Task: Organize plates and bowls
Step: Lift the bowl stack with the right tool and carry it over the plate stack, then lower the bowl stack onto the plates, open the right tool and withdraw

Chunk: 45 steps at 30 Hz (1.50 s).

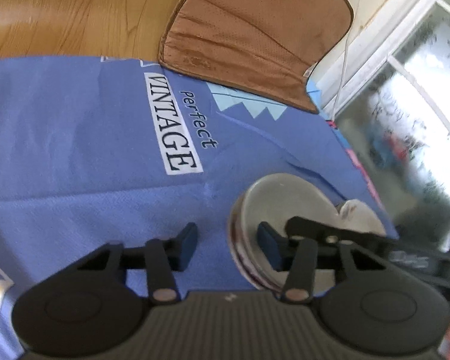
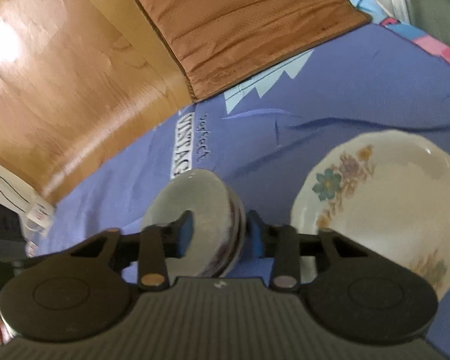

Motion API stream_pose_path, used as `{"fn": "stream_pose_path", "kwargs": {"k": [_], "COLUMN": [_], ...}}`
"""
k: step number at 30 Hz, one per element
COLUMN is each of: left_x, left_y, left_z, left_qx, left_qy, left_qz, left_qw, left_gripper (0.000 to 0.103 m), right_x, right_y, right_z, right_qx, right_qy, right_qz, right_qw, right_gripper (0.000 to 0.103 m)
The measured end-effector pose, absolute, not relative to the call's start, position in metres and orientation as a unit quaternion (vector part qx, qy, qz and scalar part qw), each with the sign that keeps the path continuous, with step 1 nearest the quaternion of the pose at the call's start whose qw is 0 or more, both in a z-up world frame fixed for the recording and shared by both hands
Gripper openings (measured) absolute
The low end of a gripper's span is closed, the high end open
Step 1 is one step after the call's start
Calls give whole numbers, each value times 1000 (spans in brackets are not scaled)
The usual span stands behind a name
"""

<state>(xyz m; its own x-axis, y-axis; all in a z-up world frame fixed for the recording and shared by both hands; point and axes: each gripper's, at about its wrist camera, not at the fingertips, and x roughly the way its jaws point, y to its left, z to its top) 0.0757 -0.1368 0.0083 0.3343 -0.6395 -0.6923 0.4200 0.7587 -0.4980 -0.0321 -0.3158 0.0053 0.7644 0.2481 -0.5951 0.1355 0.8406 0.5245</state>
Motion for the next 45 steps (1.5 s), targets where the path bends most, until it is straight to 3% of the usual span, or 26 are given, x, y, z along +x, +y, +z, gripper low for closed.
{"fn": "stream_pose_path", "kwargs": {"k": [1, 15, 24, 28, 31, 32, 36, 38, 41, 45], "left_x": [77, 44, 41, 39, 33, 29, 7, -7, -32, -63], "left_y": [-135, -191, -270, -276, -265, -258, -230, -218, -199, -179], "left_z": [7, 71, 44, 41, 56, 61, 69, 67, 62, 51], "left_qx": [-133, -86, -45, -37, -37, -34, -16, -3, 20, 54], "left_qy": [481, 432, 477, 469, 441, 423, 374, 355, 322, 306], "left_qz": [-337, -360, -385, -382, -375, -373, -357, -346, -321, -298], "left_qw": [798, 822, 789, 796, 814, 825, 856, 868, 890, 903], "left_gripper": [22, 24, 25, 35, 64, 67, 73, 84, 98, 103], "right_x": [-30, -69, -88, -90, -101, -109, -151, -168, -199, -220], "right_y": [-315, -347, -409, -413, -408, -407, -386, -371, -341, -321], "right_z": [4, 44, 17, 8, 15, 16, 12, 3, -13, -30], "right_qx": [269, 247, 272, 280, 261, 254, 229, 224, 216, 222], "right_qy": [343, 262, 287, 283, 242, 220, 135, 114, 95, 116], "right_qz": [29, 20, -44, -51, -80, -93, -148, -157, -184, -184], "right_qw": [899, 933, 917, 916, 931, 937, 953, 955, 954, 951], "right_gripper": [24, 24, 24, 31, 51, 59, 61, 65, 78, 86]}}
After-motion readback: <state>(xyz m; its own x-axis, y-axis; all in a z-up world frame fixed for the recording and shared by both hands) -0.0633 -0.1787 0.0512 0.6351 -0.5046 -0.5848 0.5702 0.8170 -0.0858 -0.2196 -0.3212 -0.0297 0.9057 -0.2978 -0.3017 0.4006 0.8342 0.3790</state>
